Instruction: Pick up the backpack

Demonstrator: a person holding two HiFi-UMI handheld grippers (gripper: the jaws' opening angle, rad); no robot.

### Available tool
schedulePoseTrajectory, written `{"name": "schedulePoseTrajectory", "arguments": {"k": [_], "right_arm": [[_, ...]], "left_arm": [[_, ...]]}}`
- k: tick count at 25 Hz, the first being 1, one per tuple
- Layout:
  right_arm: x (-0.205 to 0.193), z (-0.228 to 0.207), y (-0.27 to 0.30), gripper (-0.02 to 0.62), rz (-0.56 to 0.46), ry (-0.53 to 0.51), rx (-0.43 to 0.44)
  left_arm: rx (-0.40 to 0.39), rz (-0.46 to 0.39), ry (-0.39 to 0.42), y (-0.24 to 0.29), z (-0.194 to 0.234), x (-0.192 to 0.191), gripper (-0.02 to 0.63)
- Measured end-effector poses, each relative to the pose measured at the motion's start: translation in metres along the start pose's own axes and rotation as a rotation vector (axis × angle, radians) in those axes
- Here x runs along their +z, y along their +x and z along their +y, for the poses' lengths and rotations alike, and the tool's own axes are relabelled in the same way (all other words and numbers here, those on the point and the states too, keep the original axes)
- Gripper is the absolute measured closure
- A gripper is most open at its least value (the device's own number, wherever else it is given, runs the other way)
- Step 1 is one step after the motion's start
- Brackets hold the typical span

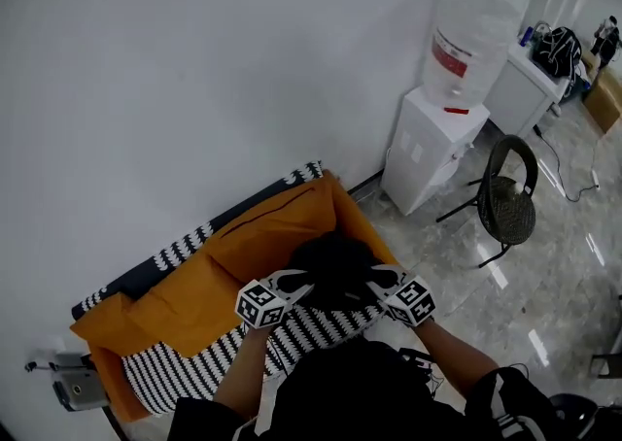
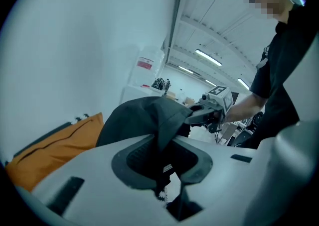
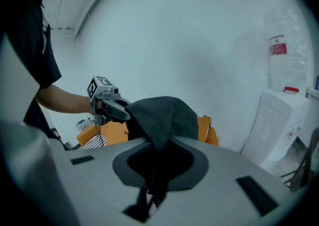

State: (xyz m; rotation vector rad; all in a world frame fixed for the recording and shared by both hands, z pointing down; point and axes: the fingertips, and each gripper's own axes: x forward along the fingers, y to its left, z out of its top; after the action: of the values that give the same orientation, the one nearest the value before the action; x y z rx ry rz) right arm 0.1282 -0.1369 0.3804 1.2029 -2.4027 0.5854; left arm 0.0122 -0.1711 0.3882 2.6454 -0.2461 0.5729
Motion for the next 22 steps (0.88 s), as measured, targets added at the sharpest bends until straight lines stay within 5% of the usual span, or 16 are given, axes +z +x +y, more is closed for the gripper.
{"name": "schedulePoseTrajectory", "arguments": {"k": [22], "right_arm": [[0.234,-0.007,-0.103,0.551,-0.37,-0.334,-0.101]], "left_arm": [[0.052,-0.305,0.429,-0.079,-0.052,0.239,0.551]]}}
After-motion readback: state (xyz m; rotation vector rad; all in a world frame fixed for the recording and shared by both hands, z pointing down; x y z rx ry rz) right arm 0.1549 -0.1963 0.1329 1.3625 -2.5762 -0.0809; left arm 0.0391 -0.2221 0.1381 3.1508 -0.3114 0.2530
